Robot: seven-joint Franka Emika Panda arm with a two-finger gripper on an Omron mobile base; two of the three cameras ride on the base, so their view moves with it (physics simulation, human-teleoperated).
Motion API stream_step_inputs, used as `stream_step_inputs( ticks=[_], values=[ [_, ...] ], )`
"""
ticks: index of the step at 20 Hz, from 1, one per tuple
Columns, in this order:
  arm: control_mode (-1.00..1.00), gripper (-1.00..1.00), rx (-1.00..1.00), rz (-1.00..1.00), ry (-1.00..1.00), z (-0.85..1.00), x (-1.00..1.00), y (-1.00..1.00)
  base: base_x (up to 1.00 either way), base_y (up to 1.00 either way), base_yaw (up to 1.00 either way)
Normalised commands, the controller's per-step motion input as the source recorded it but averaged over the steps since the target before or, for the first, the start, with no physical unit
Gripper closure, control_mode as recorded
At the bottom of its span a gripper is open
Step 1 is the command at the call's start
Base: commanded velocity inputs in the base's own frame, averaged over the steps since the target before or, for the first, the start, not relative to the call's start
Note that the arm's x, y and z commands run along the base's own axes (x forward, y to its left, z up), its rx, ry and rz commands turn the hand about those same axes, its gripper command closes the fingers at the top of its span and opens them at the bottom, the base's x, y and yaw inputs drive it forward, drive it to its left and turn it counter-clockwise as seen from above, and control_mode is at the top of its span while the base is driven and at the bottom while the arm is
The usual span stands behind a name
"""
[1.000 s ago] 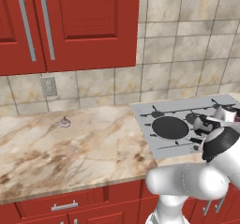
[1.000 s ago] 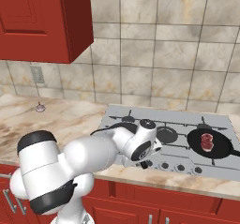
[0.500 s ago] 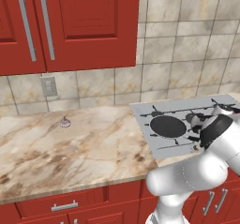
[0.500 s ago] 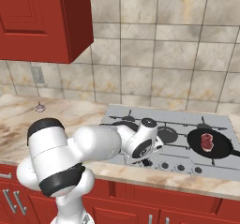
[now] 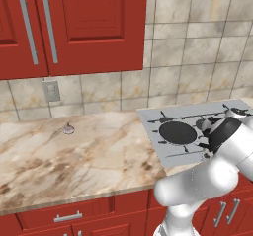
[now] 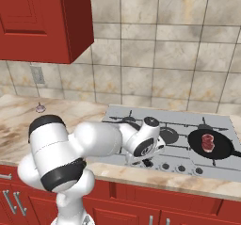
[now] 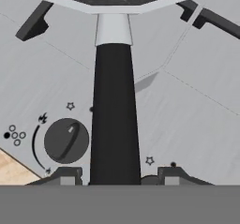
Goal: Place both pans onto different burners. Then place the garlic and the steak on different pans.
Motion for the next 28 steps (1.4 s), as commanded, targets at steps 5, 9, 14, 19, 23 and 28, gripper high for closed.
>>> stream_step_inputs(
  ticks=[5,9,14,19,23,28],
  values=[
    [-1.00,-1.00,0.00,0.00,0.00,0.13,0.00,0.00,0.00,0.00,0.00],
    [-1.00,-1.00,0.00,0.00,-0.02,0.50,0.00,0.03,0.00,0.00,0.00],
    [-1.00,-1.00,0.00,-0.01,-0.01,0.48,0.00,0.10,0.00,0.00,0.00],
    [-1.00,-1.00,0.00,0.00,0.00,0.34,0.00,0.23,0.00,0.00,0.00],
    [-1.00,-1.00,0.00,0.00,0.00,0.26,-0.03,0.40,0.00,0.00,0.00],
    [-1.00,-1.00,0.00,0.00,0.00,0.28,-0.06,0.54,0.00,0.00,0.00]
  ],
)
